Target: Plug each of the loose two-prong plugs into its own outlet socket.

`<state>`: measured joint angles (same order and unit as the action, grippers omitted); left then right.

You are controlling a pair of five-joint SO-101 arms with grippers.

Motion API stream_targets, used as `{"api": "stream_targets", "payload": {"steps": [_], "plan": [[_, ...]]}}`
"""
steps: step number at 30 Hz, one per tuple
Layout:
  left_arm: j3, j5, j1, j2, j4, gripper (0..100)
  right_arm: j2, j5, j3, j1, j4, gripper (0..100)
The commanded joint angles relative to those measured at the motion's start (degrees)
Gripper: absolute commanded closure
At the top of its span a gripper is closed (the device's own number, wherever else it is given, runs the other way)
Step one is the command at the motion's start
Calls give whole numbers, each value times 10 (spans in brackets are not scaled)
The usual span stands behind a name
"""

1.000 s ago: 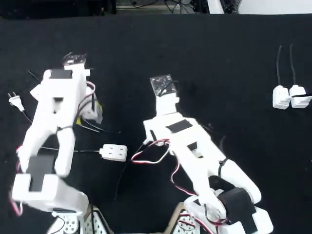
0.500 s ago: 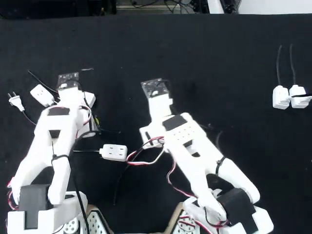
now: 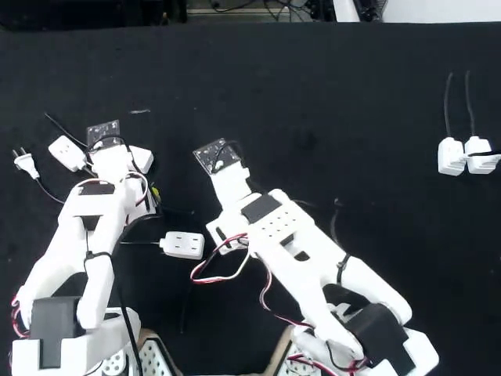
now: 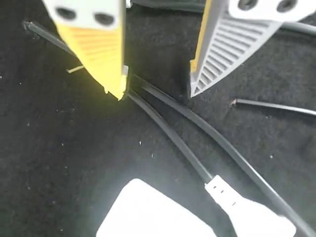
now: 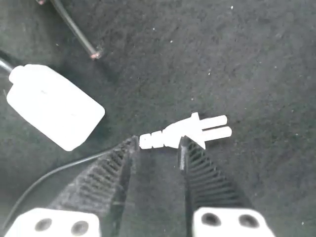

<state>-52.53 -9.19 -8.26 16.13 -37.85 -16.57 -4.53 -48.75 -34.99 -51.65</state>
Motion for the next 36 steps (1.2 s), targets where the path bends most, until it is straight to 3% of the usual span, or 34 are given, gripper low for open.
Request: {"api": "stream_targets", "payload": {"steps": [1,11,17,25,29,36], "plan": [[2,-13,-7,21,6,794,-30,22,12,-10,-3,920],[2,-13,-13,21,6,794,-153,63,-87,-45,50,920],[2,-15,-51,21,6,794,-129,63,-108,-55,99,920],[1,-13,-59,21,6,794,-54,64,-52,-42,51,920],[-15,-13,-56,21,15,794,-48,120,-28,28,-4,920],[-21,-13,-55,21,31,794,-50,186,-18,244,-2,920]]}}
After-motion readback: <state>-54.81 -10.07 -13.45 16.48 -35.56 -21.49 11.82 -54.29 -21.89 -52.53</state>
